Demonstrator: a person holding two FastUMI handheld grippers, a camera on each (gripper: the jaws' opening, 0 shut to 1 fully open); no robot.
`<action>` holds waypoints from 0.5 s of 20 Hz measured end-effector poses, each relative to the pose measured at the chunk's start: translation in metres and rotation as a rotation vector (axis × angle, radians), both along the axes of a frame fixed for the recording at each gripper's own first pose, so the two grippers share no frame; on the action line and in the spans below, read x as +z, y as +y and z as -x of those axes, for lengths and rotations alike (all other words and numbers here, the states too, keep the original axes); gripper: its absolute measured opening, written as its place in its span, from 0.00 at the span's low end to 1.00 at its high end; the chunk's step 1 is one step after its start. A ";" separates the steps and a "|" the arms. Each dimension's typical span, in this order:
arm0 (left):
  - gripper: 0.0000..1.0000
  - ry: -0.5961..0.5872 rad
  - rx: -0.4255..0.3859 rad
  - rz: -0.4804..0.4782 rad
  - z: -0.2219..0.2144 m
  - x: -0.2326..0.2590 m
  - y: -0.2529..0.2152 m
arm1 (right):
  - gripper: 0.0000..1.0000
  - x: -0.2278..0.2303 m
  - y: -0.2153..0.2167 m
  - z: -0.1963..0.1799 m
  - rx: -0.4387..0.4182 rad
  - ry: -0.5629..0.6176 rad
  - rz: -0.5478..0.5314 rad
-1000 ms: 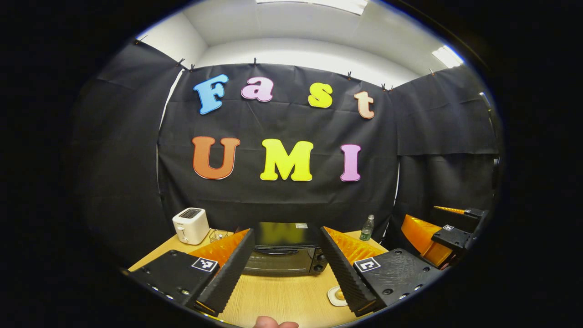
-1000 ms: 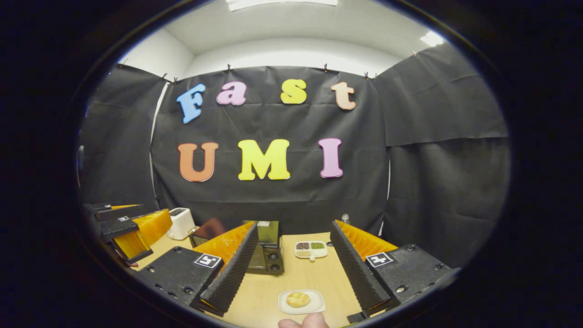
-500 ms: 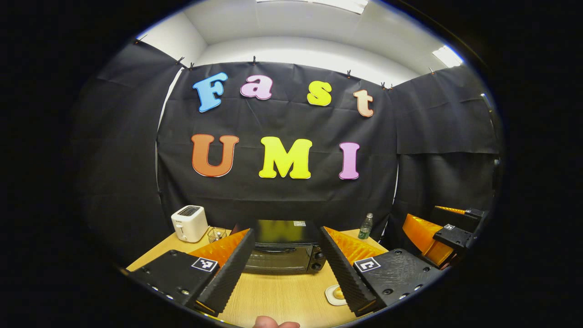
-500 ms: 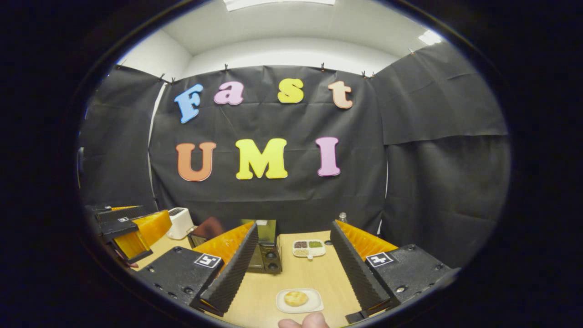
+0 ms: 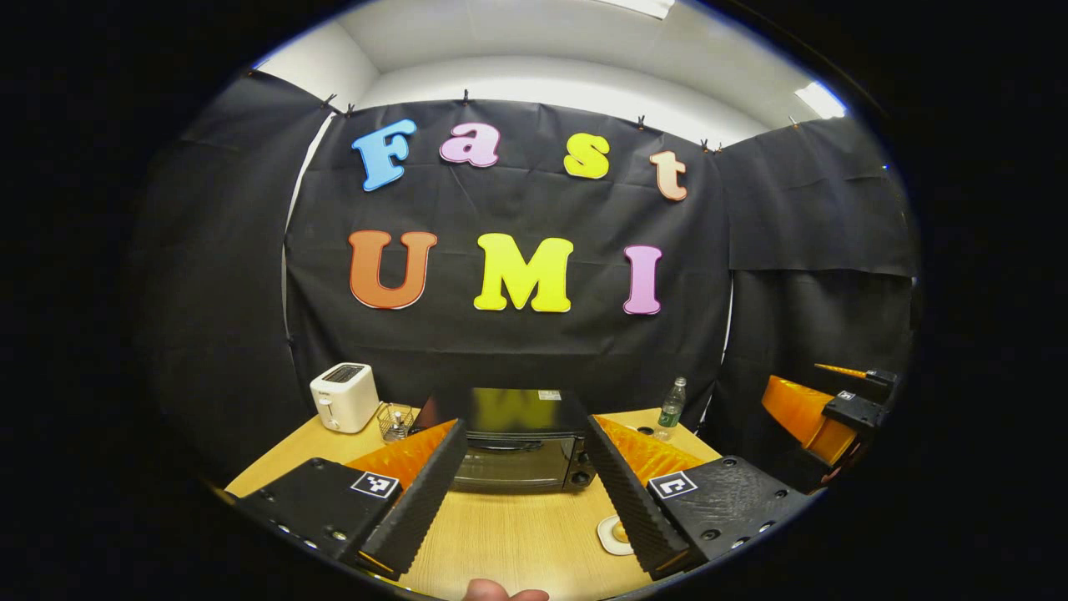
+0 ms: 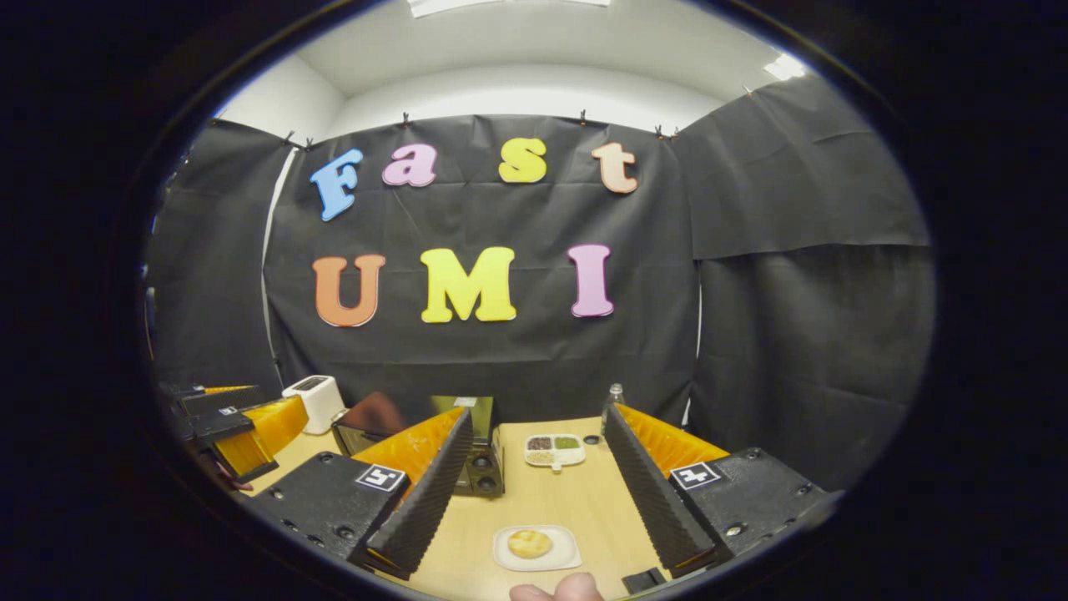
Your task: Open the electric oven with the left hand, put the food in, and close the electric oven.
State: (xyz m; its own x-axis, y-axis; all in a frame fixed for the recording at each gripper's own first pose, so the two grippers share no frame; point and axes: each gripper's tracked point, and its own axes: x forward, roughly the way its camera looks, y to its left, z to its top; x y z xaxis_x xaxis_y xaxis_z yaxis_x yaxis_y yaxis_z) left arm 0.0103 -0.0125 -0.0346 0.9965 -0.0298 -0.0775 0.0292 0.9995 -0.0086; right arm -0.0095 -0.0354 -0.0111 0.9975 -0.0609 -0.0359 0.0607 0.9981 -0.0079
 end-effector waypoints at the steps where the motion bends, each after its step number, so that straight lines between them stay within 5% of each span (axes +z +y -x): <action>1: 0.93 0.011 0.001 -0.001 -0.006 -0.003 0.000 | 0.98 0.000 -0.005 0.000 -0.007 0.005 0.005; 10: 0.93 0.079 0.040 -0.017 -0.092 -0.046 0.016 | 0.97 -0.004 -0.071 -0.004 -0.104 0.031 0.040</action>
